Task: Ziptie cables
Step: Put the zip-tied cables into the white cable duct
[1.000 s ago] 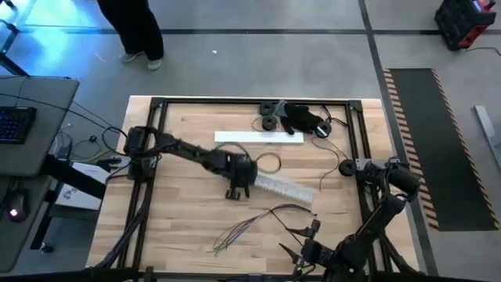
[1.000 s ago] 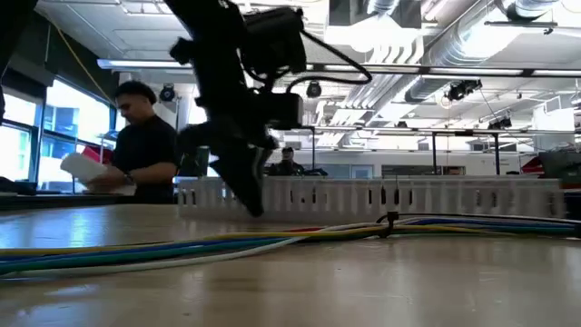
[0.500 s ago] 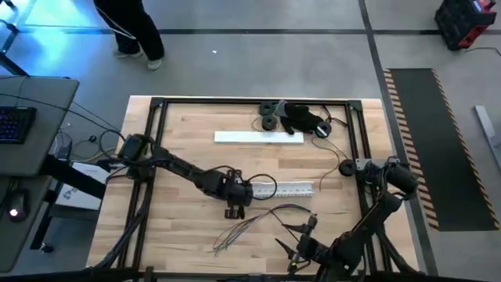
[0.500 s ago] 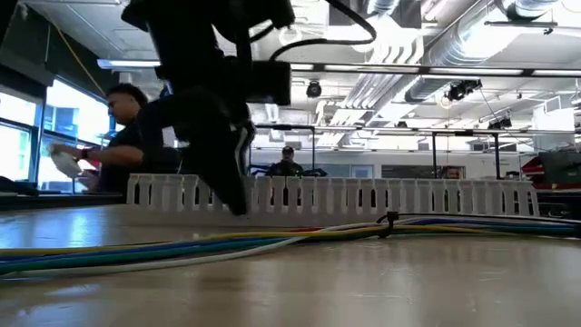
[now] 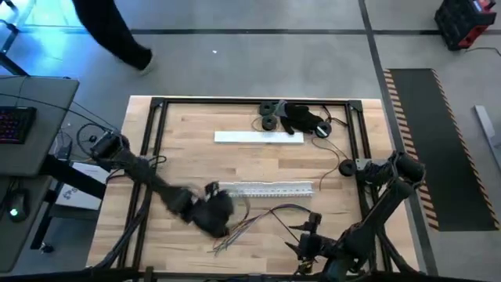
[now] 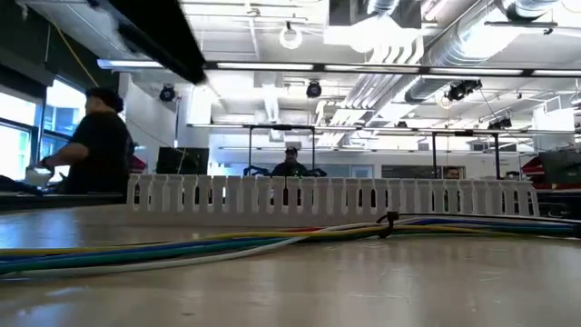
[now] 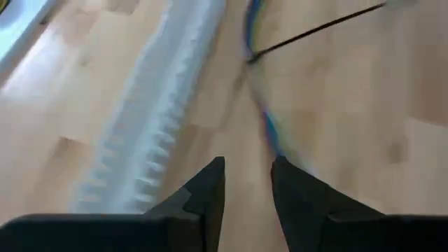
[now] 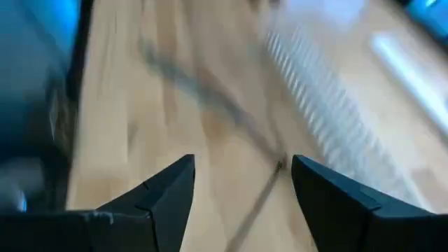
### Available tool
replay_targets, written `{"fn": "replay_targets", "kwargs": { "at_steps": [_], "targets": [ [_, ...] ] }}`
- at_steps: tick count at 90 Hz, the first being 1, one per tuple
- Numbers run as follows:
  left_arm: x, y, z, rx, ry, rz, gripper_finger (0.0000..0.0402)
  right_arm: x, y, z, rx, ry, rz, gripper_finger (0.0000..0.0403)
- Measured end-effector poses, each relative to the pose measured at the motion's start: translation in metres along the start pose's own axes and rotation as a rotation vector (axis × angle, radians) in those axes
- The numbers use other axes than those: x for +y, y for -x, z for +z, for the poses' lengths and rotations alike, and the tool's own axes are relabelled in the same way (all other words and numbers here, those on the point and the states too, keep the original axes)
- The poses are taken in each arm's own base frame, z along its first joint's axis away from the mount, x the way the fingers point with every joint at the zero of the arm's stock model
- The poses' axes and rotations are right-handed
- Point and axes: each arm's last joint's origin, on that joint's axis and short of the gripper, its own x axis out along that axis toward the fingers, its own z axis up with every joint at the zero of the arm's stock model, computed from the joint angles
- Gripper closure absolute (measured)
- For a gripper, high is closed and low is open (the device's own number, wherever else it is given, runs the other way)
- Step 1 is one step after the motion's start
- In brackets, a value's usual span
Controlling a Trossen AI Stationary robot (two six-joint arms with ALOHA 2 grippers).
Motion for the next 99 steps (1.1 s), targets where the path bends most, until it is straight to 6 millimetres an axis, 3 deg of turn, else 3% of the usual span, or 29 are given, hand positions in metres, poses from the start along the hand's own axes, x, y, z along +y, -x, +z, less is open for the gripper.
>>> {"fn": "replay_targets", "kwargs": {
  "at_steps": [17,32,45,58,71,88,99],
  "targets": [
    [-0.049,-0.004,-0.059,-0.146,0.093,0.012,0.0308,-0.03,-0.013,-0.056,0.147,-0.049,-0.137,0.0192],
    [-0.068,-0.028,-0.101,-0.15,0.145,0.015,0.0308,-0.059,-0.021,-0.095,0.157,-0.18,-0.232,0.0197],
    [-0.068,-0.047,-0.113,-0.177,0.285,0.057,0.0301,-0.07,-0.036,-0.123,0.212,-0.254,-0.172,0.0197],
    [-0.063,-0.054,-0.11,-0.146,0.274,0.079,0.0275,-0.078,-0.045,-0.139,0.162,-0.359,-0.126,0.0207],
    [-0.058,-0.059,-0.105,-0.127,0.219,0.106,0.0232,-0.077,-0.047,-0.14,0.129,-0.409,-0.109,0.0256],
    [-0.052,-0.067,-0.098,-0.105,0.188,0.13,0.018,-0.059,-0.043,-0.121,0.122,-0.343,-0.054,0.0384],
    [-0.048,-0.074,-0.091,-0.114,0.156,0.151,0.0157,-0.042,-0.035,-0.095,0.05,-0.337,-0.014,0.039]
  ]
}}
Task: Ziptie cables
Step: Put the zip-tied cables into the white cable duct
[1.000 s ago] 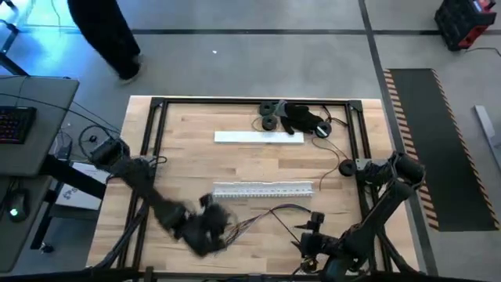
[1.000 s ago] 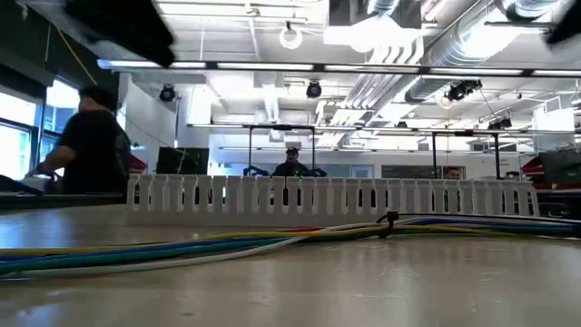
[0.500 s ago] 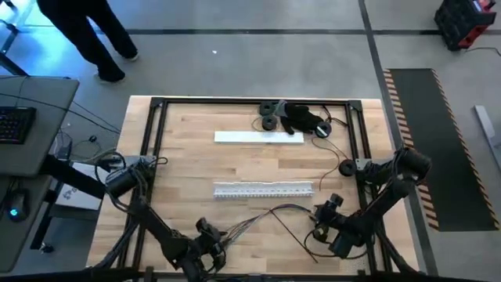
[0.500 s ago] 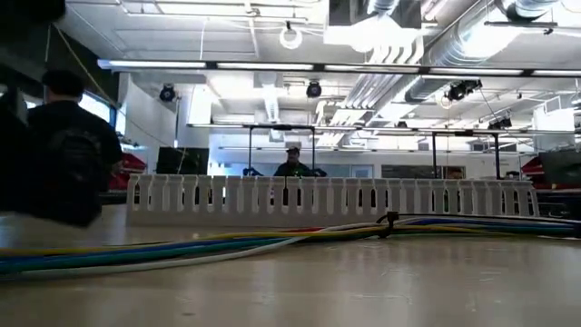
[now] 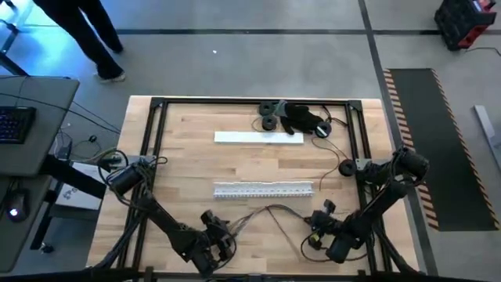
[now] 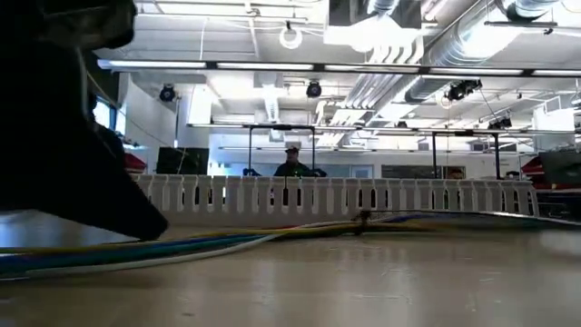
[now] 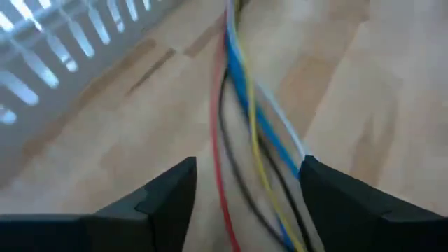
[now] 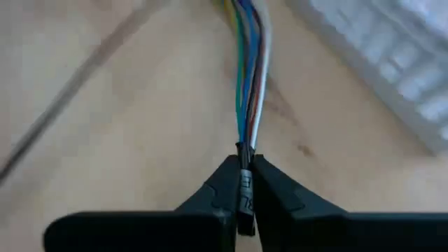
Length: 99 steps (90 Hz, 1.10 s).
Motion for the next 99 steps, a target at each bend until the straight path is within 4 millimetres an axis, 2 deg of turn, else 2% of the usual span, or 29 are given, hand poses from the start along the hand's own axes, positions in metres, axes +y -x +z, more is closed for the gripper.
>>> {"fn": "replay_targets", "kwargs": {
  "at_steps": [10,27,37,47,74,87,99],
  "targets": [
    [0.002,-0.008,0.009,-0.055,-0.074,0.032,0.0145,0.022,0.013,0.023,-0.097,0.076,0.004,0.0398],
    [0.003,-0.026,0.029,-0.137,-0.206,0.065,0.0139,0.057,0.052,0.078,-0.264,0.205,-0.033,0.04],
    [0.001,-0.034,0.043,-0.19,-0.26,0.071,0.0139,0.073,0.073,0.109,-0.314,0.267,-0.011,0.0401],
    [0.002,-0.043,0.054,-0.221,-0.262,0.074,0.0139,0.083,0.087,0.128,-0.347,0.307,0.021,0.0401],
    [-0.007,-0.052,0.071,-0.215,-0.298,-0.113,0.0139,0.089,0.102,0.145,-0.405,0.335,0.009,0.0402],
    [-0.008,-0.048,0.065,-0.194,-0.318,-0.106,0.0149,0.089,0.109,0.147,-0.439,0.338,-0.017,0.0402],
    [-0.007,-0.042,0.051,-0.145,-0.308,-0.083,0.0183,0.09,0.117,0.143,-0.46,0.346,-0.02,0.0402]
  ]
}}
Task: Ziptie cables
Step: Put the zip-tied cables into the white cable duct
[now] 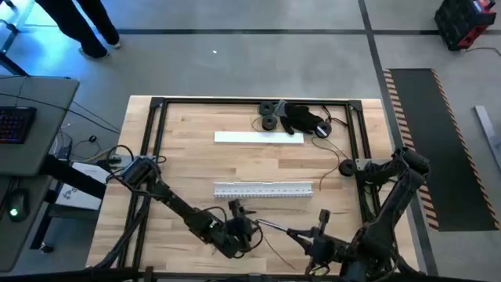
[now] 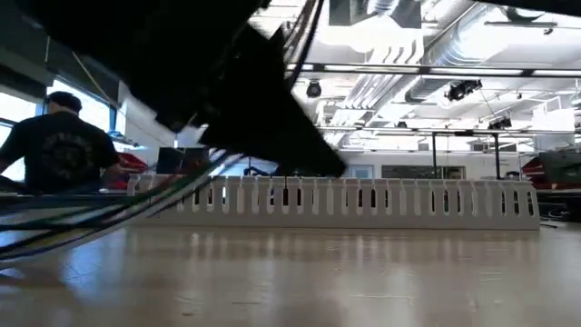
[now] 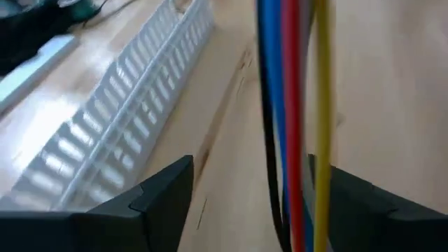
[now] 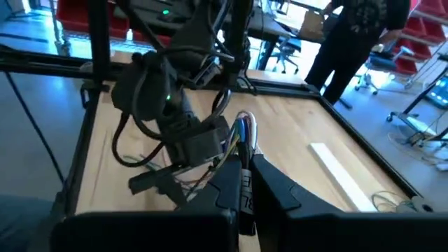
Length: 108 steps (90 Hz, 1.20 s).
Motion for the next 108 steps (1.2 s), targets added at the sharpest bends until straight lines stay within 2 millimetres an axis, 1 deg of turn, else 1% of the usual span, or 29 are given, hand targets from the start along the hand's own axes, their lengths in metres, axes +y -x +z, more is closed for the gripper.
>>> {"fn": "replay_targets", "kwargs": {
  "at_steps": [13,26,37,41,50,60,70,81,92,102,108],
  "targets": [
    [-0.003,0.011,-0.014,0.066,0.016,0.02,0.0241,0.002,0.008,-0.001,-0.02,0.003,-0.002,0.0402],
    [-0.006,0.023,-0.027,0.118,0.043,0.039,0.0311,0.0,0.013,-0.006,-0.015,-0.027,-0.018,0.0402],
    [-0.006,0.035,-0.036,0.157,0.036,0.06,0.0377,-0.007,0.013,-0.016,0.06,-0.091,-0.024,0.0402],
    [-0.005,0.041,-0.038,0.172,0.028,0.069,0.0391,-0.011,0.011,-0.019,0.108,-0.118,-0.03,0.0402],
    [0.0,0.058,-0.034,0.192,0.013,0.082,0.0393,-0.022,0.004,-0.027,0.21,-0.164,-0.077,0.0402],
    [0.011,0.077,-0.028,0.235,-0.056,0.102,0.0399,-0.031,-0.007,-0.035,0.32,-0.155,-0.143,0.0402],
    [0.03,0.093,-0.019,0.298,-0.126,0.144,0.04,-0.04,-0.024,-0.04,0.43,-0.117,-0.212,0.0402],
    [0.053,0.106,-0.014,0.378,-0.243,0.226,0.0401,-0.049,-0.046,-0.044,0.53,-0.086,-0.274,0.0402],
    [0.073,0.11,-0.009,0.443,-0.343,0.315,0.0401,-0.061,-0.07,-0.048,0.633,-0.044,-0.34,0.0403],
    [0.083,0.105,-0.005,0.474,-0.398,0.365,0.0401,-0.071,-0.088,-0.053,0.726,0.009,-0.383,0.0403],
    [0.087,0.098,-0.007,0.482,-0.42,0.364,0.0401,-0.075,-0.094,-0.058,0.759,0.029,-0.396,0.0403]
  ]
}}
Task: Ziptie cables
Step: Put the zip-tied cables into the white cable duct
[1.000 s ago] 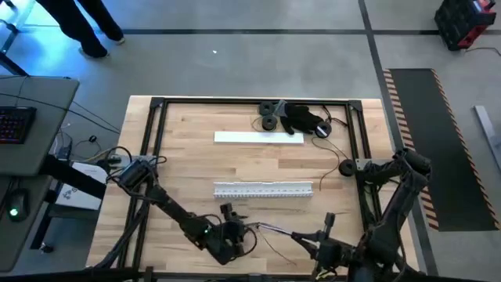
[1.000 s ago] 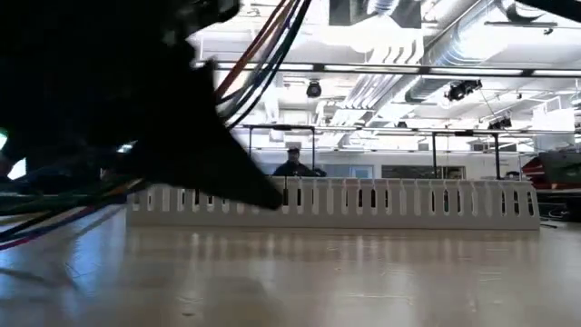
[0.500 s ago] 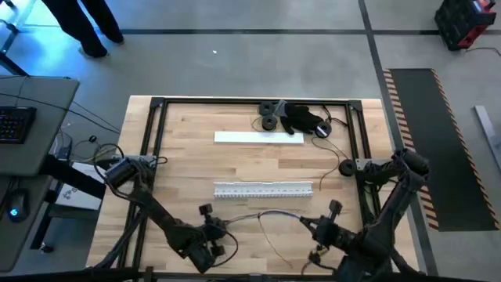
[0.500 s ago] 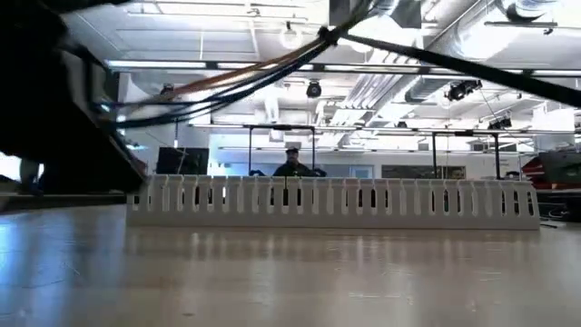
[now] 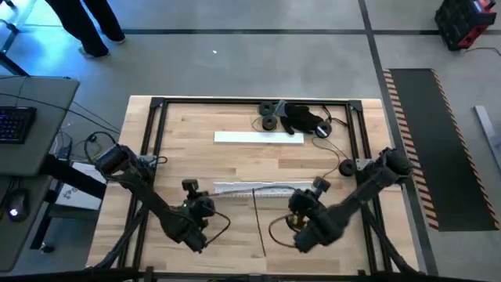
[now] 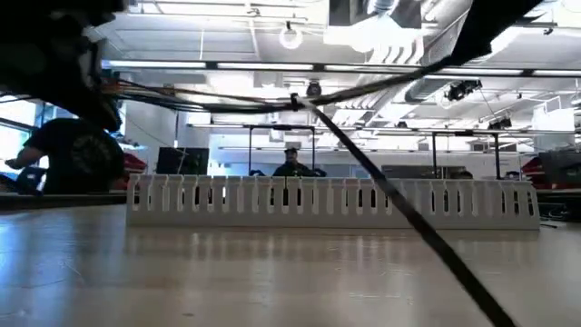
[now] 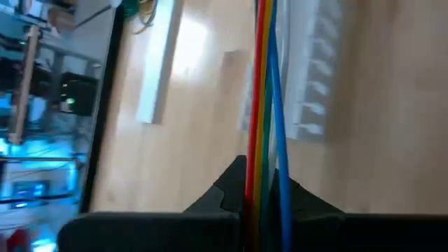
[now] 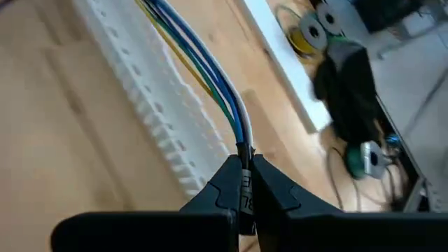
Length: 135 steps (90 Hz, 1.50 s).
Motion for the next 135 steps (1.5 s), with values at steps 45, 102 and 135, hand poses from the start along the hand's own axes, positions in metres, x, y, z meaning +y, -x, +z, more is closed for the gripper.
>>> {"fn": "replay_targets", "kwargs": {
  "at_steps": [45,102,135],
  "targets": [
    [-0.011,-0.058,-0.042,0.12,0.02,-0.036,0.0402,0.005,-0.05,-0.035,0.178,0.047,-0.053,0.0403],
    [-0.023,-0.029,-0.056,0.088,0.222,-0.059,0.0401,0.008,-0.051,-0.034,0.157,0.19,-0.022,0.0387],
    [-0.035,0.005,-0.041,-0.214,0.42,-0.09,0.0401,0.006,-0.052,-0.035,0.137,0.198,-0.049,0.038]
  ]
}}
